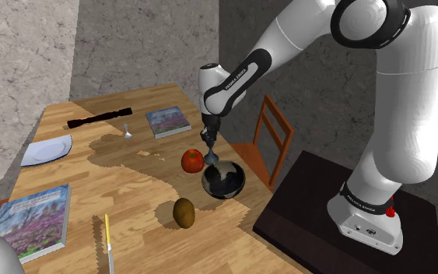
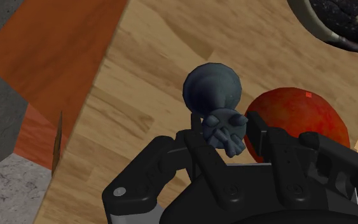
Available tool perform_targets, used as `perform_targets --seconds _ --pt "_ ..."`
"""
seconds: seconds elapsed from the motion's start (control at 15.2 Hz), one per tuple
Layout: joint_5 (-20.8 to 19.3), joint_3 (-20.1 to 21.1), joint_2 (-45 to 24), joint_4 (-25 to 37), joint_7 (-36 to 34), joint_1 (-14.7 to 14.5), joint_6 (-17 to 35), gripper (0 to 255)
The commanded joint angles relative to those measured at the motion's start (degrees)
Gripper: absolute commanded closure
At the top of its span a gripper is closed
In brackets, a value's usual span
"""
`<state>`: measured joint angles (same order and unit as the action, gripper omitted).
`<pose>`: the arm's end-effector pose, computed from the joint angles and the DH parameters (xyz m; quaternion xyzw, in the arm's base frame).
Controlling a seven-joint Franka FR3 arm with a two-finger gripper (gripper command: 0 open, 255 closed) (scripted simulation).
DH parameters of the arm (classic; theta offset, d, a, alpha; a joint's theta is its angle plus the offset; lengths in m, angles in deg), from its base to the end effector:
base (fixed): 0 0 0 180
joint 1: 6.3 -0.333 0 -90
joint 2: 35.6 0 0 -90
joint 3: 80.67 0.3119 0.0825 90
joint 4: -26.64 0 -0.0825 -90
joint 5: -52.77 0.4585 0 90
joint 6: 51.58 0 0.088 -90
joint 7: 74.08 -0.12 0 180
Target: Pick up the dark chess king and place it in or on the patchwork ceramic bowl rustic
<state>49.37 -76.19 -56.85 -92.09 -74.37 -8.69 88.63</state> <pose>0.6320 0.0767 0.1768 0.9970 0.0774 0.0031 0.0047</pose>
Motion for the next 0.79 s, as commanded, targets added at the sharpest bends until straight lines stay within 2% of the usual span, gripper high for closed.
perform_targets --seconds 0.0,0.73 --pt "0.0 0.0 -0.1 -0.1 0.0 0.0 0.0 255" --pt "0.9 0.4 5.7 1.3 0.7 0.3 -7.1 255"
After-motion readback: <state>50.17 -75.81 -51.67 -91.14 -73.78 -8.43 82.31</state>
